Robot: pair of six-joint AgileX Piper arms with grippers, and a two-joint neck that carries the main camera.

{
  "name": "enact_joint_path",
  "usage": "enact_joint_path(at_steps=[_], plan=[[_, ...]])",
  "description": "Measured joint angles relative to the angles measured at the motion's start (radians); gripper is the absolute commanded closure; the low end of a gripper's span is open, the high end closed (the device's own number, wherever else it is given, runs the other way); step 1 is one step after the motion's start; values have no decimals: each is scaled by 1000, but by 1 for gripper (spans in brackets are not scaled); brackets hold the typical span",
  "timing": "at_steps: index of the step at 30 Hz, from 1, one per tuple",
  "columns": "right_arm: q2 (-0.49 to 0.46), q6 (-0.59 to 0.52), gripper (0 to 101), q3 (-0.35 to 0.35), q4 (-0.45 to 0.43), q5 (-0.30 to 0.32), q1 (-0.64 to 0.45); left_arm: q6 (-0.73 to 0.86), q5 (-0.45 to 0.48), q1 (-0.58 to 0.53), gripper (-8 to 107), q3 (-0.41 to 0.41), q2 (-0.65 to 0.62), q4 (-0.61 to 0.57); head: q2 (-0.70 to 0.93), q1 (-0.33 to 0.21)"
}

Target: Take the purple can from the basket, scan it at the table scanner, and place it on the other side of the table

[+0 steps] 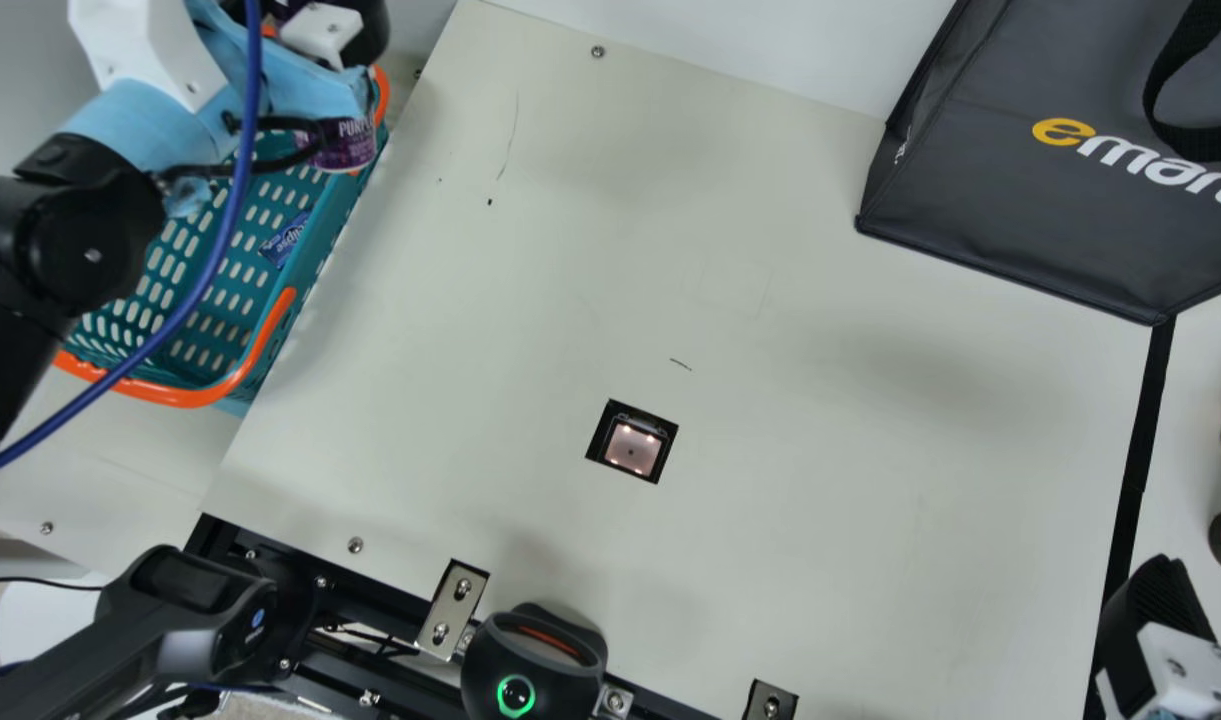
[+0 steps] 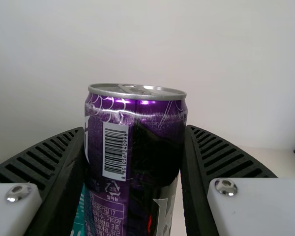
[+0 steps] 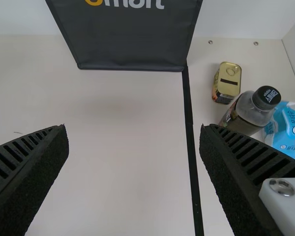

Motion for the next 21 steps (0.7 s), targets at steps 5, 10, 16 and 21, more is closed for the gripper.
enact_joint_path(at_steps=[5,10,16,21], plan=[[0,0,6,0,0,0,0,-38,-66,-44,107,46,10,33,0,0],[0,0,6,0,0,0,0,-66,-141,-70,107,101,22,56,0,0],[0,0,6,0,0,0,0,-76,-251,-81,107,170,35,66,0,0],[0,0,6,0,0,0,0,-64,-341,-83,107,232,53,47,-2,0]])
